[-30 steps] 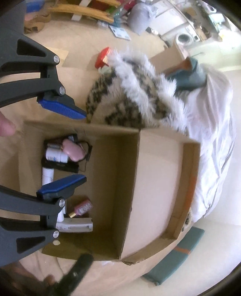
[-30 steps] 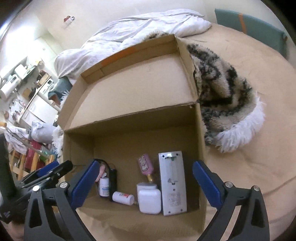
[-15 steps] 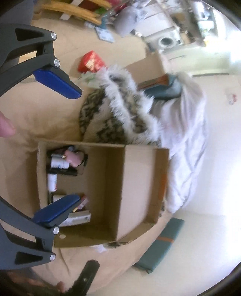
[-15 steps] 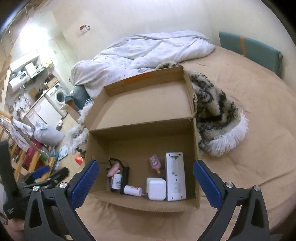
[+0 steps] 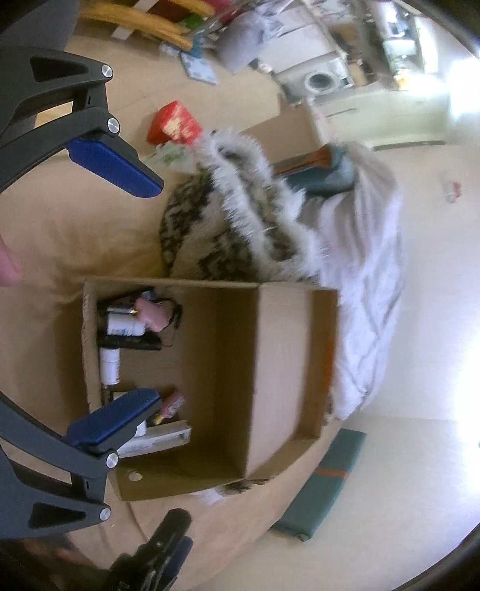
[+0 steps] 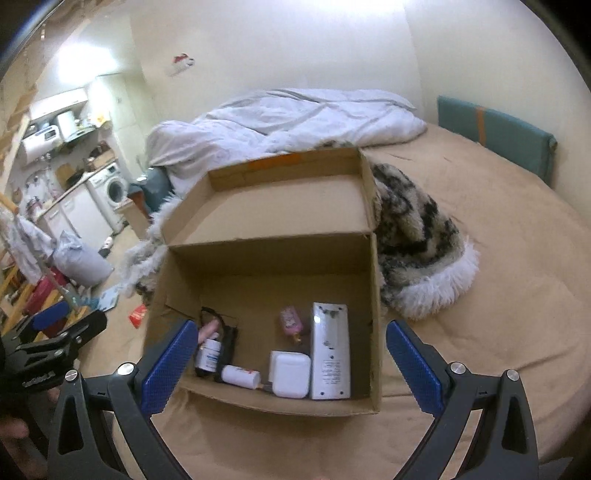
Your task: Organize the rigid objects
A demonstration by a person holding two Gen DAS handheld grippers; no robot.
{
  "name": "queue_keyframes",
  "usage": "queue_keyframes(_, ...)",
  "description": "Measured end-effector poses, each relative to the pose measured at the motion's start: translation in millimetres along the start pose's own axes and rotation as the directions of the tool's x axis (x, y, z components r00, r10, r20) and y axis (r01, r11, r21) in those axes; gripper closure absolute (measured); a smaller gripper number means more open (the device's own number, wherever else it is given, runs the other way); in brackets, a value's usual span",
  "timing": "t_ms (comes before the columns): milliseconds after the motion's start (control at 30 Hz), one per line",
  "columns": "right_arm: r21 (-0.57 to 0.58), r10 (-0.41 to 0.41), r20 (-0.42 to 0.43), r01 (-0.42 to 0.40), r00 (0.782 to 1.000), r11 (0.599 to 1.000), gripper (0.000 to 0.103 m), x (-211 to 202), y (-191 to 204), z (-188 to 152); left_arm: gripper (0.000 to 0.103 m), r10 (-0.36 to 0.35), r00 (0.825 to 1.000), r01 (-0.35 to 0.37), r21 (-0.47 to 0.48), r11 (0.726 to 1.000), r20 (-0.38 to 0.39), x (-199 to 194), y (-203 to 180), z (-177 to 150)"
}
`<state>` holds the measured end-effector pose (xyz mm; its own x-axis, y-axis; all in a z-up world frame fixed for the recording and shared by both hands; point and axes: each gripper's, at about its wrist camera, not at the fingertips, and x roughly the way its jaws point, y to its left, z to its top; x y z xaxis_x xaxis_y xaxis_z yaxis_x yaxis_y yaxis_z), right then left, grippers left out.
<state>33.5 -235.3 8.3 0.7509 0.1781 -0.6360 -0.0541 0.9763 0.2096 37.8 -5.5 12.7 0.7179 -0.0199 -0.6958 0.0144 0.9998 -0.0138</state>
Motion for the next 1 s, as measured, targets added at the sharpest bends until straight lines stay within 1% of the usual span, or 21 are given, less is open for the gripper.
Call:
queue_keyframes(67, 0.019, 0.015, -0.003, -0.015, 1.0, 1.0, 0.0, 5.2, -0.8, 0.8, 0.0, -0.01, 0.999, 0.01, -0.017, 1.0, -0.032, 10.6, -1.4, 0.1)
queue_keyframes(167, 0.008, -0.005, -0.011, 0.005, 1.0, 1.0, 0.0, 12.1, 1.1, 2.1, 0.0, -0.009, 0.999, 0.008, -0.022, 1.0, -0.047, 18.0, -3.9, 0.2)
queue_keyframes(300, 0.001, -0.006, 0.001, 0.006, 1.0, 1.0, 0.0, 11.3, 2.4, 3.2, 0.0, -0.002, 0.999, 0.001, -0.039, 0.999, -0.04, 17.9, -0.2, 0.7)
queue_keyframes(467, -0.001, -0.007, -0.003, 0.007, 1.0, 1.0, 0.0, 11.8, 2.7, 2.8, 0.0, -0.001, 0.999, -0.001, -0.053, 0.999, -0.048, 18.6, 4.1, 0.6)
queue_keyframes(700, -0.006, -0.022, -0.005, 0.022, 1.0, 1.0, 0.0, 12.9, 2.4, 0.7, 0.0, 0.003, 0.999, -0.006, -0.054, 0.999, -0.054, 19.3, 3.6, 0.9)
queue_keyframes(1000, -0.005, -0.022, -0.006, 0.022, 1.0, 1.0, 0.0, 13.5, 0.6, 0.9, 0.0, 0.018, 0.998, -0.022, -0.066, 0.998, -0.057, 21.7, 7.5, 0.6)
